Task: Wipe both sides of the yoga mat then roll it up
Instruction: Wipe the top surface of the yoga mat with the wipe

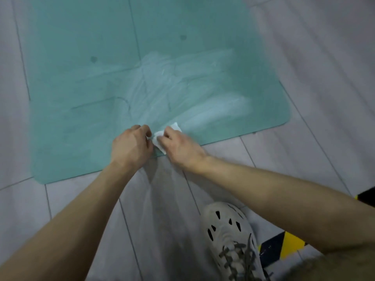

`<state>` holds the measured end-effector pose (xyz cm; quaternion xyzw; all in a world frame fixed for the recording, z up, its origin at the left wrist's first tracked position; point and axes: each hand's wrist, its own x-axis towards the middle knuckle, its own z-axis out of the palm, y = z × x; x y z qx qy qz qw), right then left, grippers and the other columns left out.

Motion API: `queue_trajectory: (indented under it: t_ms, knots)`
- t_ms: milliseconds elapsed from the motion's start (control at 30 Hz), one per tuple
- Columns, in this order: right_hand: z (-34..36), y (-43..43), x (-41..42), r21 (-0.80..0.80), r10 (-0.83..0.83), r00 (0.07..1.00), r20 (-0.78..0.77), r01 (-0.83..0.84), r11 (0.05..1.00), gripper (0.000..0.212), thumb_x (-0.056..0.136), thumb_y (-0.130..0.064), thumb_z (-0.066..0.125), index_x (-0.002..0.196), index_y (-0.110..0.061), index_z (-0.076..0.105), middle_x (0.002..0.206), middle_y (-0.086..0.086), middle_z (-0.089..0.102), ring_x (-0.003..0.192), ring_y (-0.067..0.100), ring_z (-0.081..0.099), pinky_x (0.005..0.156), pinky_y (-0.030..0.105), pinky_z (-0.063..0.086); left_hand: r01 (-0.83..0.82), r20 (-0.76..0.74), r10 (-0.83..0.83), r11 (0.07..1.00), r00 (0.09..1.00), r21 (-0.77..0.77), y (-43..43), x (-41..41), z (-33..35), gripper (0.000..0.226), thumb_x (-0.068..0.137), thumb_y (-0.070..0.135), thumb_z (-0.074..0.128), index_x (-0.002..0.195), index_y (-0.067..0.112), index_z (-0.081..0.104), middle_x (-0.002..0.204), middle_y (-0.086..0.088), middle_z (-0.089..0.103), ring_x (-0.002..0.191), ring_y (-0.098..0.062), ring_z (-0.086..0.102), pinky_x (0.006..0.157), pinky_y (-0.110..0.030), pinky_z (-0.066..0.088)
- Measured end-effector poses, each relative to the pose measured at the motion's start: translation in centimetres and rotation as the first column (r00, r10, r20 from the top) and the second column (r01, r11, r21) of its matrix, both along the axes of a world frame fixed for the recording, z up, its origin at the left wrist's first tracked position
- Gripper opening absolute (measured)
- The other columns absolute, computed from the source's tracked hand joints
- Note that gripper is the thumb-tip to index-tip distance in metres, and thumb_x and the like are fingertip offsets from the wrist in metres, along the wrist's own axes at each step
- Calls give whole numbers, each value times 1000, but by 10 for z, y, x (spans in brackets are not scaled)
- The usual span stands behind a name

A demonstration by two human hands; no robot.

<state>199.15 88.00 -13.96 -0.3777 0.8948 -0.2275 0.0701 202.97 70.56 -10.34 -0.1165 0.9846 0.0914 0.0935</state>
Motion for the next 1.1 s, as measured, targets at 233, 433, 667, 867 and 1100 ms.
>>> queue_trajectory:
  t_ms: [233, 433, 667, 867, 1100]
  knots:
    - [5, 141, -27, -39, -511, 852, -115, 510, 859, 22, 94, -10, 65, 115, -9, 73, 109, 16, 58, 80, 38, 62, 70, 44, 56, 29, 67, -32, 999, 997, 41, -1, 5, 4, 28, 85, 35, 67, 112, 30, 66, 108, 7, 66, 100, -25, 66, 78, -41, 56]
    - [6, 30, -11, -19, -233, 972, 9, 233, 972, 34, 102, -21, 40, 118, -7, 67, 115, 19, 54, 82, 37, 59, 74, 45, 55, 18, 22, -19, 999, 1000, 39, -5, 12, 12, 27, 89, 26, 63, 116, 26, 68, 108, 6, 67, 99, -26, 65, 77, -41, 56]
    - [-7, 70, -6, -103, -119, 990, -79, 111, 988, 29, 98, -26, 51, 114, -11, 70, 107, 14, 56, 82, 37, 59, 63, 44, 54, 8, 5, -8, 1000, 1000, 28, -12, 4, 11, 26, 92, 28, 61, 117, 27, 68, 108, 5, 66, 99, -27, 65, 78, -42, 56]
    - [4, 228, -64, -15, -809, 564, -165, 819, 574, 30, 96, -16, 48, 117, -11, 69, 115, 17, 57, 97, 39, 63, 84, 44, 53, 102, 34, -104, 994, 994, 48, 38, -26, 7, 26, 92, 29, 59, 116, 26, 69, 113, 1, 67, 103, -33, 66, 82, -45, 56]
    - [-7, 101, -26, -82, -139, 990, 1, 138, 987, 30, 97, -16, 57, 123, -8, 69, 110, 12, 54, 88, 35, 58, 71, 46, 54, 196, 10, -196, 980, 980, 33, 68, -64, 13, 26, 95, 31, 59, 118, 25, 68, 115, 1, 66, 105, -32, 66, 83, -46, 57]
